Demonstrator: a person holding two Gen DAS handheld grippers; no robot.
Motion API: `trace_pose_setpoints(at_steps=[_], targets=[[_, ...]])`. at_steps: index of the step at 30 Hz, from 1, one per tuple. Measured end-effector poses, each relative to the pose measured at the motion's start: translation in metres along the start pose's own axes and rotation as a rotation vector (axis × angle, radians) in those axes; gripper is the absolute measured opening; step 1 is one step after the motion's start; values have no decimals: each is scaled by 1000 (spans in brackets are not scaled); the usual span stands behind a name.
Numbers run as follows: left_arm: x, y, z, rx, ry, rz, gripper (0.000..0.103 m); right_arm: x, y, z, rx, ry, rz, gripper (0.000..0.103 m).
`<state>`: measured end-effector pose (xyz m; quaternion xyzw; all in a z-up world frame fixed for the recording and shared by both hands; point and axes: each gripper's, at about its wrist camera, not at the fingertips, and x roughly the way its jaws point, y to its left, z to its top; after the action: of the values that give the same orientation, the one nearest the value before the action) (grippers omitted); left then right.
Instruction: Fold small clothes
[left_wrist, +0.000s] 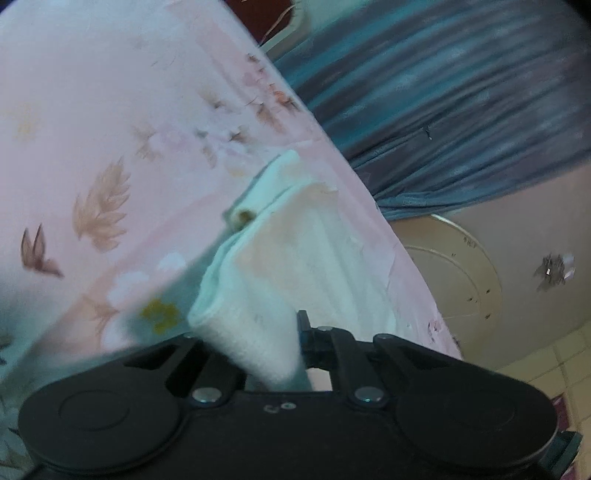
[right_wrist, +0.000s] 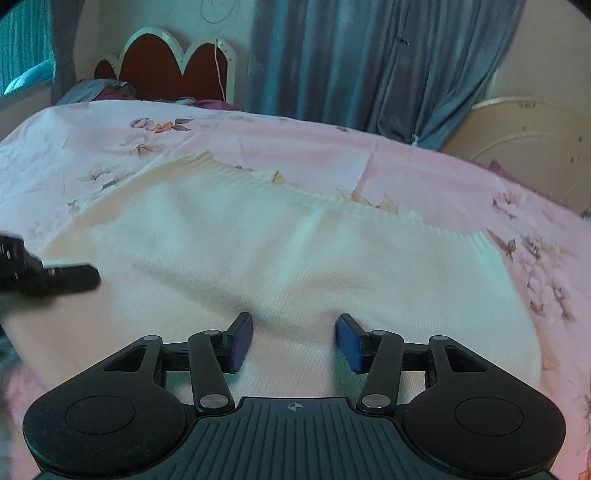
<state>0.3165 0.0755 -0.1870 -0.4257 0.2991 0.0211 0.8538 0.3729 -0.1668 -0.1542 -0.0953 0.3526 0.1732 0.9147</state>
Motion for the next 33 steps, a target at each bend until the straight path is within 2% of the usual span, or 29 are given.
trace_pose_setpoints(at_steps=[4,6,10,14,16,21,23,26,27,29,33], targets=[[-6,-42,2,232,-18,12,7,-2,-6,5,27,9,35,54],[-7,-66,1,356,-25,9,7,-10,-17,7,85,-5,93,64],[-6,-120,-9,587,-25,-56,7,-37,-47,4,219,-59,92,64],[11,-170,-37,775,58,-144,7,-64,-95,-14,312,-63,36,64],[21,-188,-63,858,118,-177,7,-77,-122,-29,362,-57,-12,64],[48,-207,-140,1059,286,-182,8,-100,-176,-55,494,-47,-67,64],[50,-204,-161,1099,325,-171,15,-106,-188,-58,539,-57,-46,64],[40,-199,-179,1142,310,-157,24,-109,-194,-55,579,-70,41,64],[38,-198,-182,1149,311,-160,26,-108,-193,-52,587,-70,73,64],[35,-196,-180,1148,328,-169,37,-104,-191,-48,604,-64,142,64],[13,-188,-175,1120,361,-223,44,-91,-186,-45,646,-25,225,64]])
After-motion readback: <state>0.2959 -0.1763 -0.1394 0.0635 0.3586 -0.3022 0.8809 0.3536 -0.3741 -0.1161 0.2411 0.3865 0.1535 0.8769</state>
